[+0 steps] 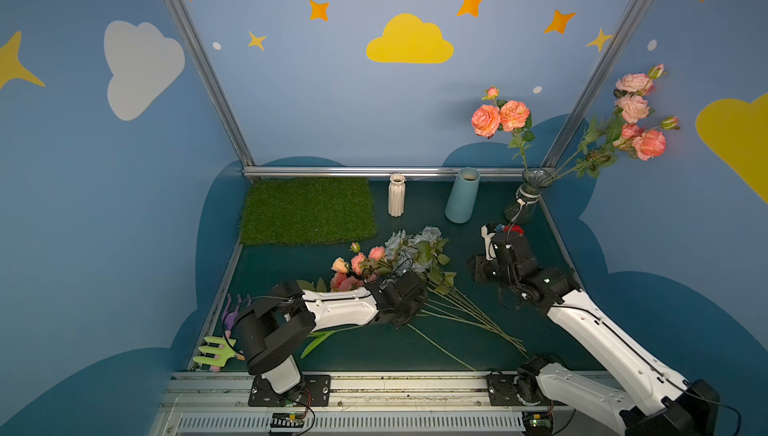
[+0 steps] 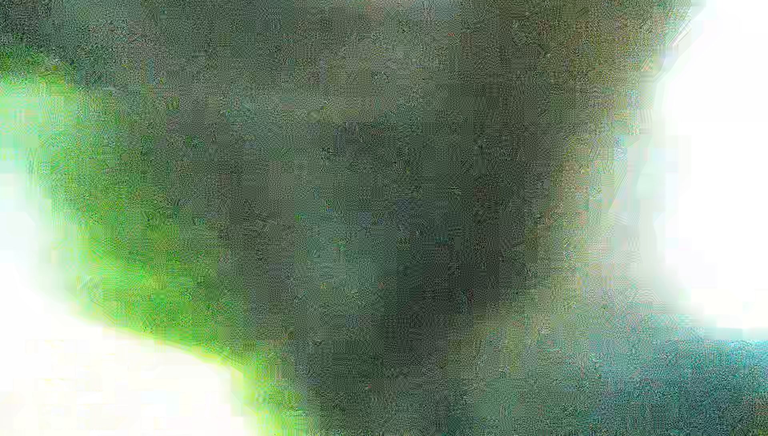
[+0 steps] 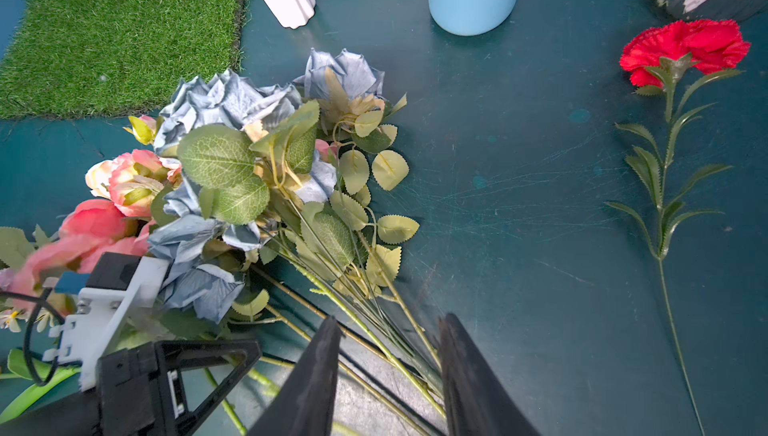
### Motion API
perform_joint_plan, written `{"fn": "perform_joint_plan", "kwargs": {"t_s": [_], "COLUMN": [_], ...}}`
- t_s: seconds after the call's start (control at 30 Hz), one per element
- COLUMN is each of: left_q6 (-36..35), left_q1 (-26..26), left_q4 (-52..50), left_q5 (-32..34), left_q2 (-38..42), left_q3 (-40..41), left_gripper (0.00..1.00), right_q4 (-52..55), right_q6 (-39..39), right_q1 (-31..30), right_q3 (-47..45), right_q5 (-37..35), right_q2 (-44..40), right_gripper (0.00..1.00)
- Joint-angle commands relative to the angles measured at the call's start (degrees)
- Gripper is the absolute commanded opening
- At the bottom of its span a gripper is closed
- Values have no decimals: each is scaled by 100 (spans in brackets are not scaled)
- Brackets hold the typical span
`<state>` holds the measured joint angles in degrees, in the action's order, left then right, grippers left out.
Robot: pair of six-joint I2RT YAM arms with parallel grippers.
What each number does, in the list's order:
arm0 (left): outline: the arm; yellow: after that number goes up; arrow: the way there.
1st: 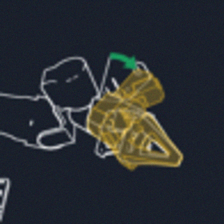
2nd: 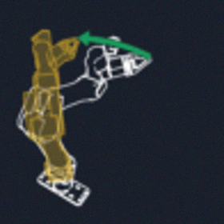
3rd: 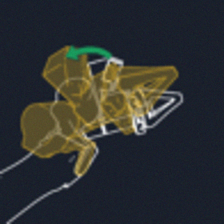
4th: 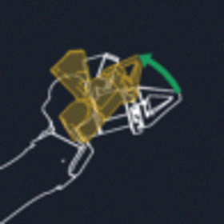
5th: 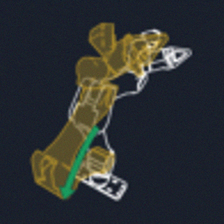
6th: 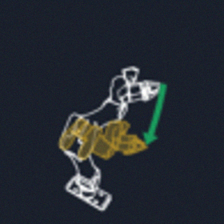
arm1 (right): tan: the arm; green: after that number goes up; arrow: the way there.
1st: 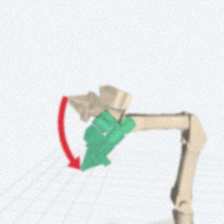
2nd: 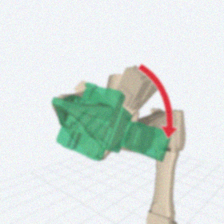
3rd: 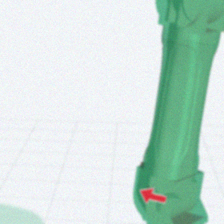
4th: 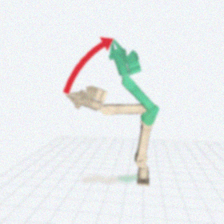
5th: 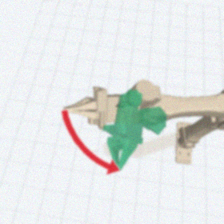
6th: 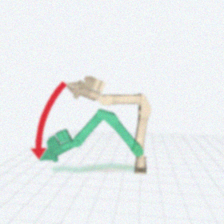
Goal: Place the pink flowers into the vase
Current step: Pick up the flower at the center of the board.
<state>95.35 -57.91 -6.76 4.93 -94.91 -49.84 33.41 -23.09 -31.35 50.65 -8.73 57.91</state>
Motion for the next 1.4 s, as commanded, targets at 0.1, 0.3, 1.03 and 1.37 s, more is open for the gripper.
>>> {"fn": "perform_joint_plan", "kwargs": {"t_s": [0.1,0.3,1.03,1.37], "left_q6": [-71,-10,-246,-557], "left_q1": [-19,-19,-87,-277], "left_q4": [-114,-39,-308,-609], "left_q5": [120,218,853,1500], "left_q2": [93,191,340,774], "left_q3": [43,188,123,-12], "left_gripper": [21,19,6,2], "right_q4": [-27,-36,-89,-119], "right_q6": [55,46,52,103], "right_q1": [-13,-13,-13,-27], "right_q3": [-47,-54,-73,-53], "right_q5": [-124,-131,-55,-76], "right_q2": [-109,-131,-157,-40], "right_gripper": [42,42,42,42]}}
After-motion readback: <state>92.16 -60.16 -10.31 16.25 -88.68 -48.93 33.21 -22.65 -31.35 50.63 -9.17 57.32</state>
